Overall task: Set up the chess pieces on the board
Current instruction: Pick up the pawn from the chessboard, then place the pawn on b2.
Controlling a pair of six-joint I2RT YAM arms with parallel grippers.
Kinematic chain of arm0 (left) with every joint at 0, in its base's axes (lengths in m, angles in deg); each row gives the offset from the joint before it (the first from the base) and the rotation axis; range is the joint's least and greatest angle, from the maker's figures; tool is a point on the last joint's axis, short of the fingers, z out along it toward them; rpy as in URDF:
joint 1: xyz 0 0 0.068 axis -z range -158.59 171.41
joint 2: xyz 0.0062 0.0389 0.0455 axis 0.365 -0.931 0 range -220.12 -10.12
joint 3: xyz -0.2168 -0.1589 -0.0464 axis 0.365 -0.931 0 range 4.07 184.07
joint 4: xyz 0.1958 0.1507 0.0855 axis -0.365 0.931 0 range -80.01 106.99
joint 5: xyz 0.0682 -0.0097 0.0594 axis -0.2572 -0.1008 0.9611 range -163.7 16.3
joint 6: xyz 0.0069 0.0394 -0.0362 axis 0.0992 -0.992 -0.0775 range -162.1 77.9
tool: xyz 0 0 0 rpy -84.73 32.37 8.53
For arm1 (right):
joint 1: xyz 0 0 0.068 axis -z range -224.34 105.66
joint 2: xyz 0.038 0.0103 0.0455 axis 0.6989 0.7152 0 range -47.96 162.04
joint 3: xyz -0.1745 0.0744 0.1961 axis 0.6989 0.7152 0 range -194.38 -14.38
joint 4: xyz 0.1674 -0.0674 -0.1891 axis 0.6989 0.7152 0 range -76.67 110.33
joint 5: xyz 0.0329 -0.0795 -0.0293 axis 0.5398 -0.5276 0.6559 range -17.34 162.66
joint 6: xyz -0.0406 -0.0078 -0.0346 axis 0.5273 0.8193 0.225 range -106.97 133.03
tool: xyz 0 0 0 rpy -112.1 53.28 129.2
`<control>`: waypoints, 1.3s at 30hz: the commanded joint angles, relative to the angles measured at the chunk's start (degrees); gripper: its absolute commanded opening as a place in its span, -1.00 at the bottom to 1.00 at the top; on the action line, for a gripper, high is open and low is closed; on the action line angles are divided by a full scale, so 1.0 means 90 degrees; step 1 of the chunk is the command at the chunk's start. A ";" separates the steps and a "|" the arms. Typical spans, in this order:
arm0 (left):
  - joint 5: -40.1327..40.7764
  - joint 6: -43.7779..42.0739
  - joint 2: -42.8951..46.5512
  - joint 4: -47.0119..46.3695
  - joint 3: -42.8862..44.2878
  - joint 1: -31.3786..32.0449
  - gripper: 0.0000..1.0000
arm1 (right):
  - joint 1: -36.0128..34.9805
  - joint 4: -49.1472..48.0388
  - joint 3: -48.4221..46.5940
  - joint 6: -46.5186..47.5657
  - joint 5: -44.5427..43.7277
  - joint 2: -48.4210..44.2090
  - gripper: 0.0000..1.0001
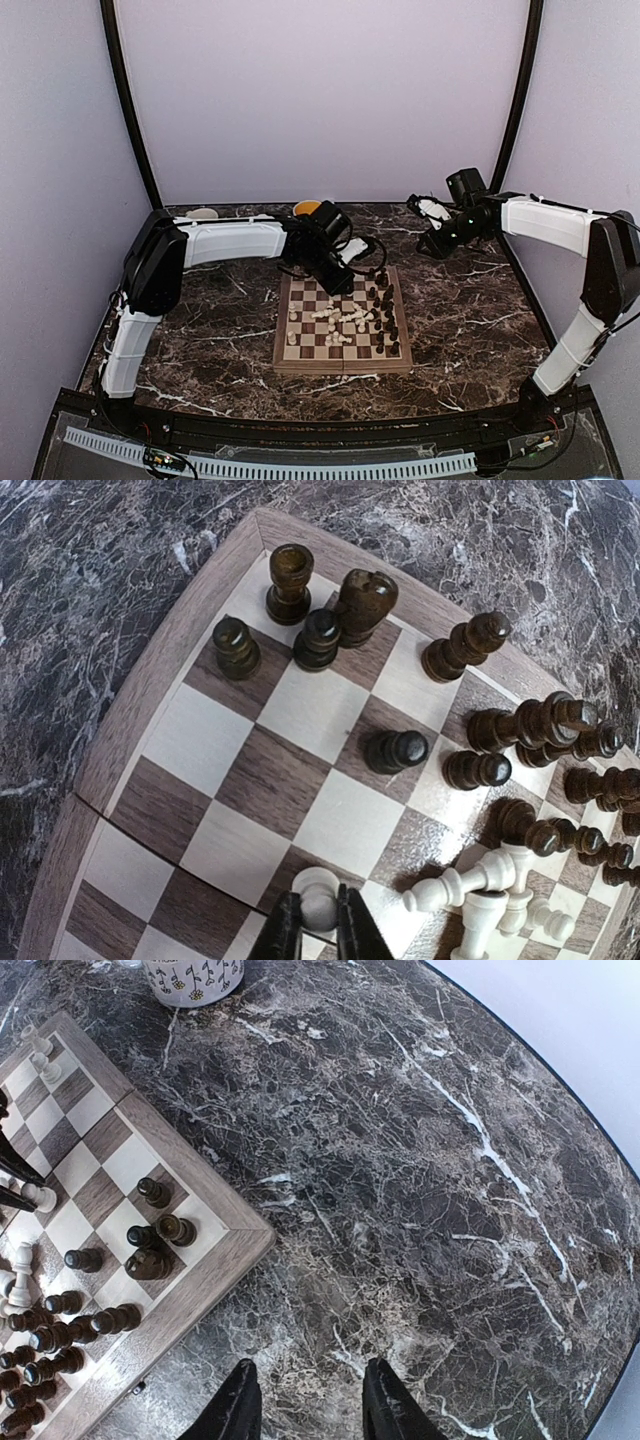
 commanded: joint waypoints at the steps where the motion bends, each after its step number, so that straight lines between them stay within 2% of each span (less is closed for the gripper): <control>1: 0.0314 -0.0060 0.0336 0.0225 0.0110 -0.0019 -0.83 | 0.0003 -0.0157 0.0046 -0.0001 0.0050 0.0030 -0.29; 4: 0.0564 -0.0102 0.0642 0.0444 -0.0068 -0.0094 -0.85 | 0.0004 -0.0153 0.0046 -0.0001 0.0069 0.0029 -0.30; 16: 0.0876 0.0198 0.1413 0.0131 -0.1276 -0.0551 -0.86 | 0.0003 -0.0108 0.0002 0.0009 0.0032 0.0124 -0.29; 39: 0.0619 0.0361 0.1172 -0.0148 -0.1496 -0.0758 -0.83 | -0.0002 -0.0061 -0.0023 0.0028 0.0065 0.0293 -0.29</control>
